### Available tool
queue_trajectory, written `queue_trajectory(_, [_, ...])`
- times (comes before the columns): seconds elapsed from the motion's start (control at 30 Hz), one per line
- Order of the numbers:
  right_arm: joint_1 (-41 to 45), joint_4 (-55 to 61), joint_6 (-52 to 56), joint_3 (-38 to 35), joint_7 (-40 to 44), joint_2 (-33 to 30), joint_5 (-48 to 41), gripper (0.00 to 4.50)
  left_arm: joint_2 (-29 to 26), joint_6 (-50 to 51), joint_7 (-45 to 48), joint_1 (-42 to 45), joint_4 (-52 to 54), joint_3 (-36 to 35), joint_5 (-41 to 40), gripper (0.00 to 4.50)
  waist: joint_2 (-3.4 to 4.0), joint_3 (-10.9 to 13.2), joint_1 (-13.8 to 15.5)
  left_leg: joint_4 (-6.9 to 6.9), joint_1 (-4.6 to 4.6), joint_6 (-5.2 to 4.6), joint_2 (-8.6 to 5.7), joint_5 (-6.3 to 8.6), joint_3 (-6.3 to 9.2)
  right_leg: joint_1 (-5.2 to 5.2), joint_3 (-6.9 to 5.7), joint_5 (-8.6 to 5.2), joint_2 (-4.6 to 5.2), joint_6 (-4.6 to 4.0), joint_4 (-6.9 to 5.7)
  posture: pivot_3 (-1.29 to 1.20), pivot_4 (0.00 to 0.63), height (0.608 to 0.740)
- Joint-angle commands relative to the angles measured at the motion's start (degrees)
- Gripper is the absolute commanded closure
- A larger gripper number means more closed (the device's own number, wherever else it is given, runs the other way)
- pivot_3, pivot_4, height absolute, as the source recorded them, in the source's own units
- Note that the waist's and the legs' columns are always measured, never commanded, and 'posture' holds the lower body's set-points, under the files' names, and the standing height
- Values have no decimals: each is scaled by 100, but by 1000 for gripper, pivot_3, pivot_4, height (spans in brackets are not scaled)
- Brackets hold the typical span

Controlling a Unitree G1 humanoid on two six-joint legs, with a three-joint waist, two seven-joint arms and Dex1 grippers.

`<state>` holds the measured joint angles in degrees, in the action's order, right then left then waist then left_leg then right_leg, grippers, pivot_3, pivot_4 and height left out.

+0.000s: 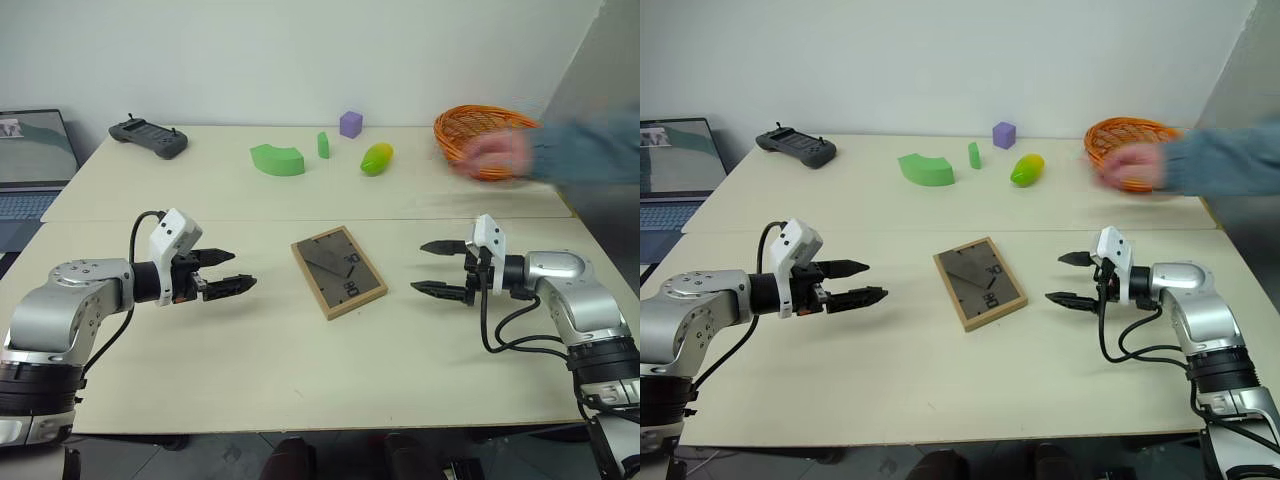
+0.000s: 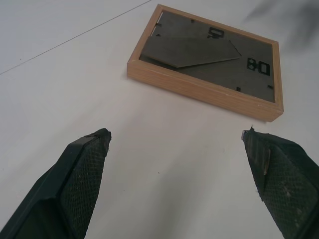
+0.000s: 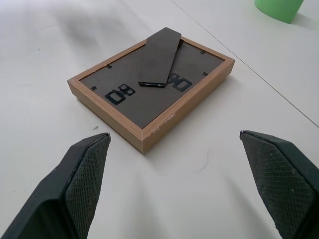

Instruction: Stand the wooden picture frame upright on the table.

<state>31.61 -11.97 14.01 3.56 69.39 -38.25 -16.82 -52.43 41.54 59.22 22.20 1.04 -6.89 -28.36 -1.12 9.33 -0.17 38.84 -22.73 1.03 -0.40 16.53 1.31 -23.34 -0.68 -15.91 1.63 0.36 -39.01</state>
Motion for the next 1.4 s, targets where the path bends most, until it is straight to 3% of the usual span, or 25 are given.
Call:
queue_trajectory(0.03, [190,-27,-174,-20,47,-42,62,68,58,-131,-117,128,-43,-63,76,0,0,0,-1,0,0,0,0,0,0,0,0,0,0,0,0,0,150,740])
queue_trajectory(0.27, [696,-1083,-648,91,-291,402,448,68,466,-240,-522,238,-380,22,292,0,0,0,-3,1,1,0,0,0,-1,0,0,0,0,0,-2,0,150,740])
queue_trajectory(0.37, [917,-1594,-971,242,-451,624,737,484,755,-370,-660,324,-556,79,369,409,0,0,-5,3,0,1,0,-1,-2,-2,1,0,0,0,-3,0,150,740])
queue_trajectory(0.57, [1126,-2484,-1694,584,-807,954,1347,1734,1174,-889,-683,400,-913,631,847,1520,1,0,0,7,-6,9,0,-6,-3,-4,2,0,0,0,-2,0,150,740])
queue_trajectory(0.67, [1177,-2737,-1927,650,-964,1112,1506,2596,1395,-1036,-726,486,-1065,803,1009,2267,1,0,-6,7,-3,10,-1,-6,-4,-4,3,0,1,0,-4,0,150,740])
queue_trajectory(0.93, [903,-2238,-1859,846,-830,1411,1514,4498,1963,-1376,-706,894,-1549,1306,1403,3966,0,0,-14,9,-4,14,-2,-8,-4,-5,4,0,1,0,-5,0,150,740])
queue_trajectory(1.03, [693,-1621,-1553,913,-704,1466,1403,4500,2104,-1463,-720,1015,-1671,1372,1487,4464,0,0,-17,9,-4,16,-1,-9,-4,-5,4,0,0,0,-5,0,150,740])
queue_trajectory(1.4, [-104,221,-773,1244,-528,1278,1416,4500,2155,-1322,-417,1063,-1443,1614,1623,4464,0,0,-3,10,-4,9,-3,-5,0,-5,3,0,0,0,-6,0,150,740])
